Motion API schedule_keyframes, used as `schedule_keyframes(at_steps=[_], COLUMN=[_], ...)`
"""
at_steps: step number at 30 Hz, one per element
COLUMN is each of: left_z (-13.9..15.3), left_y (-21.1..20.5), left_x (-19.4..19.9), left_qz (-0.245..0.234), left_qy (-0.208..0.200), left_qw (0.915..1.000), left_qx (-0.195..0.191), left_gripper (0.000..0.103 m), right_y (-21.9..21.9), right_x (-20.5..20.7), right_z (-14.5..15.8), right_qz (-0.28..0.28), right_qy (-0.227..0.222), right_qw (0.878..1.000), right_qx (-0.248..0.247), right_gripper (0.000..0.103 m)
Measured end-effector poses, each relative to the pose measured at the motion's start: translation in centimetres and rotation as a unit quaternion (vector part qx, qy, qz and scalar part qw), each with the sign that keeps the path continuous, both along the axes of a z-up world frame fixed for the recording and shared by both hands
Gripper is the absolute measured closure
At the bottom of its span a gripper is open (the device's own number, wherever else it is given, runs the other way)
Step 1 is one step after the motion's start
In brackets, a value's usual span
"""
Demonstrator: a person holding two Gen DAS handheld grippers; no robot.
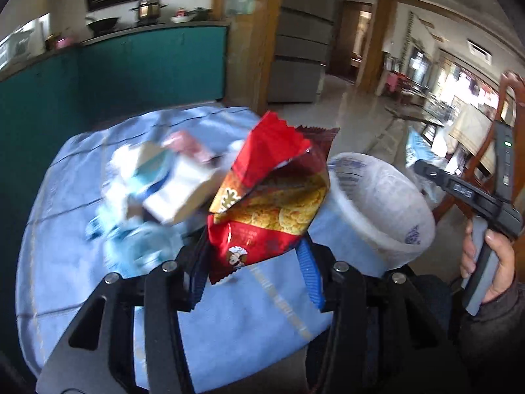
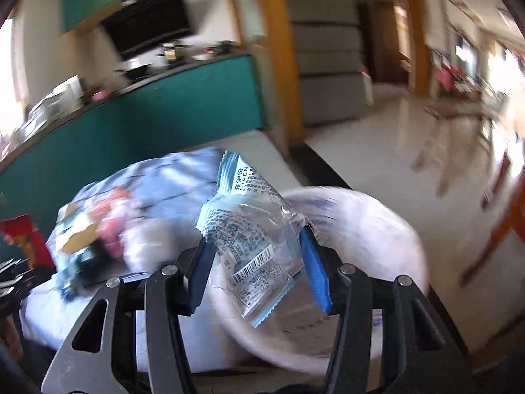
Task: Collect trash
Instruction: 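Carry both items over the white wastebasket and open both tools to drop them, then grasp the white plastic bag with the right tool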
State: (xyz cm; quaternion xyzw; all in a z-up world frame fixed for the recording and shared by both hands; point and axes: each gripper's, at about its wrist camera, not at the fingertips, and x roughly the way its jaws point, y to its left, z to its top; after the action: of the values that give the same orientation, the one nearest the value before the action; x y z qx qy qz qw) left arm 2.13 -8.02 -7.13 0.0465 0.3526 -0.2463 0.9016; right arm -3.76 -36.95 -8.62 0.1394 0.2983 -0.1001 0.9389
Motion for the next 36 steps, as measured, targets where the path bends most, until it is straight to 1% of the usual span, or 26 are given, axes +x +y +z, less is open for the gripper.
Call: schedule_keyframes(at_steps=[2, 4, 6, 7, 10, 11, 12, 13, 14, 16, 18, 19, 21, 22, 23, 24, 25, 27, 28, 29, 31, 32, 33, 34, 35, 36], left_z=[-0.5, -1.5, -2.4, -2.9, -3.9, -4.3, -4.7, -5.2, -5.4, -6.0, -6.0, -5.8, -4.7, -3.7, -2.6, -1.8, -0.9, 0.4, 0.9, 1.4, 2.0, 2.2, 2.2, 2.3, 2.2, 2.0], left_y=[-3.1, -6.6, -10.1, -11.6, -16.3, -17.7, -19.4, -20.8, -21.4, -22.2, -21.5, -20.7, -17.8, -16.3, -14.1, -12.4, -10.4, -6.8, -4.8, -2.7, 0.3, 2.3, 3.7, 5.1, 6.3, 7.3], left_x=[0.5, 1.4, 2.1, 2.4, 3.1, 3.3, 3.6, 3.8, 3.8, 4.1, 4.4, 4.6, 4.4, 4.0, 3.6, 3.3, 3.1, 3.5, 3.8, 4.0, 4.1, 4.2, 4.2, 4.6, 4.8, 4.9], left_qz=[-0.028, -0.063, -0.094, -0.106, -0.15, -0.169, -0.187, -0.199, -0.202, -0.198, -0.184, -0.171, -0.125, -0.099, -0.061, -0.033, 0.001, 0.064, 0.099, 0.129, 0.176, 0.211, 0.235, 0.248, 0.26, 0.269], left_qy=[0.009, 0.035, 0.058, 0.064, 0.07, 0.074, 0.08, 0.078, 0.073, 0.058, 0.049, 0.043, 0.017, -0.006, -0.039, -0.06, -0.08, -0.103, -0.11, -0.112, -0.11, -0.108, -0.106, -0.102, -0.095, -0.083], left_qw=[0.9995, 0.9973, 0.9937, 0.9921, 0.9859, 0.9825, 0.9786, 0.9762, 0.9756, 0.9764, 0.979, 0.9818, 0.9893, 0.9926, 0.9949, 0.9952, 0.9943, 0.9902, 0.9864, 0.9827, 0.9753, 0.9684, 0.9633, 0.9607, 0.9589, 0.9581], left_qx=[0.009, 0.013, 0.017, 0.021, 0.027, 0.029, 0.031, 0.039, 0.044, 0.065, 0.072, 0.071, 0.072, 0.071, 0.07, 0.07, 0.07, 0.069, 0.07, 0.071, 0.075, 0.077, 0.074, 0.07, 0.061, 0.053], left_gripper=[0.053, 0.053, 0.053, 0.053, 0.052, 0.049, 0.044, 0.029, 0.021, 0.021, 0.021, 0.021, 0.021, 0.021, 0.021, 0.02, 0.017, 0.015, 0.015, 0.015, 0.014, 0.013, 0.012, 0.012, 0.012, 0.012], right_y=[-2.3, -3.7, -4.6, -4.9, -5.9, -6.3, -6.5, -6.9, -7.2, -7.8, -7.9, -7.8, -7.3, -6.8, -6.0, -5.4, -4.2, -1.5, 0.4, 1.9, 5.4, 7.1, 8.4, 10.0, 10.6, 11.7], right_x=[0.8, 1.4, 1.5, 1.4, 0.7, 0.4, 0.3, 0.1, -0.2, -0.5, 0.0, 0.4, 1.7, 2.8, 4.2, 5.3, 7.2, 10.2, 11.8, 12.7, 13.7, 14.1, 14.8, 15.4, 15.5, 15.4], right_z=[-1.8, -3.1, -3.9, -4.1, -4.1, -3.9, -3.7, -3.5, -3.1, -2.3, -1.4, -0.8, 0.6, 1.7, 3.0, 4.0, 5.2, 6.7, 6.9, 6.6, 4.0, 2.0, 0.7, -0.2, -0.4, -0.6], right_qz=[-0.029, -0.044, -0.056, -0.065, -0.084, -0.092, -0.099, -0.108, -0.115, -0.119, -0.122, -0.121, -0.111, -0.1, -0.084, -0.069, -0.043, 0.018, 0.062, 0.092, 0.156, 0.192, 0.217, 0.242, 0.252, 0.272], right_qy=[0.039, 0.065, 0.074, 0.073, 0.068, 0.064, 0.061, 0.055, 0.049, 0.04, 0.033, 0.028, 0.017, 0.006, -0.006, -0.014, -0.022, -0.039, -0.051, -0.055, -0.063, -0.048, -0.02, 0.01, 0.014, 0.015], right_qw=[0.999, 0.997, 0.996, 0.995, 0.994, 0.993, 0.993, 0.992, 0.992, 0.991, 0.992, 0.992, 0.993, 0.995, 0.996, 0.997, 0.999, 0.999, 0.997, 0.994, 0.986, 0.98, 0.976, 0.969, 0.967, 0.961], right_qx=[0.008, 0.011, 0.019, 0.022, 0.028, 0.03, 0.031, 0.033, 0.035, 0.038, 0.032, 0.027, 0.016, 0.01, 0.003, -0.001, -0.008, -0.018, -0.018, -0.016, -0.016, -0.019, -0.026, -0.038, -0.042, -0.045], right_gripper=[0.051, 0.05, 0.047, 0.042, 0.038, 0.033, 0.031, 0.026, 0.024, 0.023, 0.023, 0.023, 0.023, 0.023, 0.023, 0.022, 0.019, 0.016, 0.015, 0.015, 0.015, 0.015, 0.015, 0.015, 0.015, 0.015])
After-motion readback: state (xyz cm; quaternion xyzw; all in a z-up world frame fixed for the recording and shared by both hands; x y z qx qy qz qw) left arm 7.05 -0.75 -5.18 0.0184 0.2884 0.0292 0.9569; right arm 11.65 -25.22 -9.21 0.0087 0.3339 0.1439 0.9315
